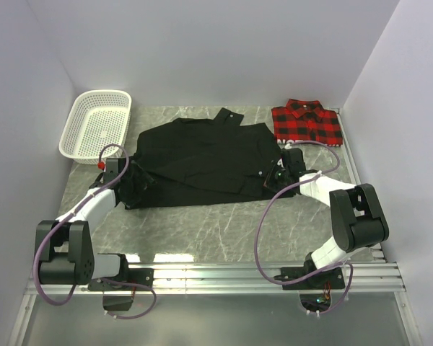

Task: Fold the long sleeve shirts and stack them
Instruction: Fold the shirt

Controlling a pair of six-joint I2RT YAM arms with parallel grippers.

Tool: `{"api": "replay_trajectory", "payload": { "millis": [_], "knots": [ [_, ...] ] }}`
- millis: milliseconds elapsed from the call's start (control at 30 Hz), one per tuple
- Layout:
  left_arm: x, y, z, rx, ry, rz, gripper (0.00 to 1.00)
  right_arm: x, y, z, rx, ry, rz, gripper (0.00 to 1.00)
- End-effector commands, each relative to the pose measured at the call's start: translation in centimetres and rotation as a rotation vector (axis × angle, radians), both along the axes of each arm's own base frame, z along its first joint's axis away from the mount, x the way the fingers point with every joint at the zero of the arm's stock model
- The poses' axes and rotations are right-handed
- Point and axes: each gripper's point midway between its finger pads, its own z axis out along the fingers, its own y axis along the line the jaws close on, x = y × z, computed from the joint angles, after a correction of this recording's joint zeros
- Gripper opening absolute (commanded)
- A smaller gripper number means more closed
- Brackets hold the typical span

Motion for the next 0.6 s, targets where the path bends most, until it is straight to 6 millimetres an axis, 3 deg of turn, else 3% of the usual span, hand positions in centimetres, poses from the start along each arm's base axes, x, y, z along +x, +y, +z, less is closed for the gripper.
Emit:
{"api": "replay_trajectory", "payload": {
  "millis": [0,200,300,433,567],
  "knots": [
    [0.5,0.1,0.8,0.005,-0.025,0.005,0.92,0.8,-1.0,0.6,-0.053,-0.01,-0.02,0.01],
    [0.5,1.1,1.6,0.062,-0.038,0.022,0.92,0.9,-1.9,0.8,-0.1,-0.012,-0.037,0.04],
    [0.5,1.2,1.9,0.066,-0.041,0.029,0.92,1.0,-1.8,1.2,-0.095,-0.021,-0.033,0.16],
    [1.4,0.9,4.4,0.057,-0.114,0.011,0.92,1.8,-1.4,3.7,-0.073,-0.093,-0.03,0.43],
    [2.8,-0.6,7.9,0.031,-0.216,-0.044,0.91,3.1,0.0,8.3,0.004,-0.228,-0.006,0.57]
  ]
}}
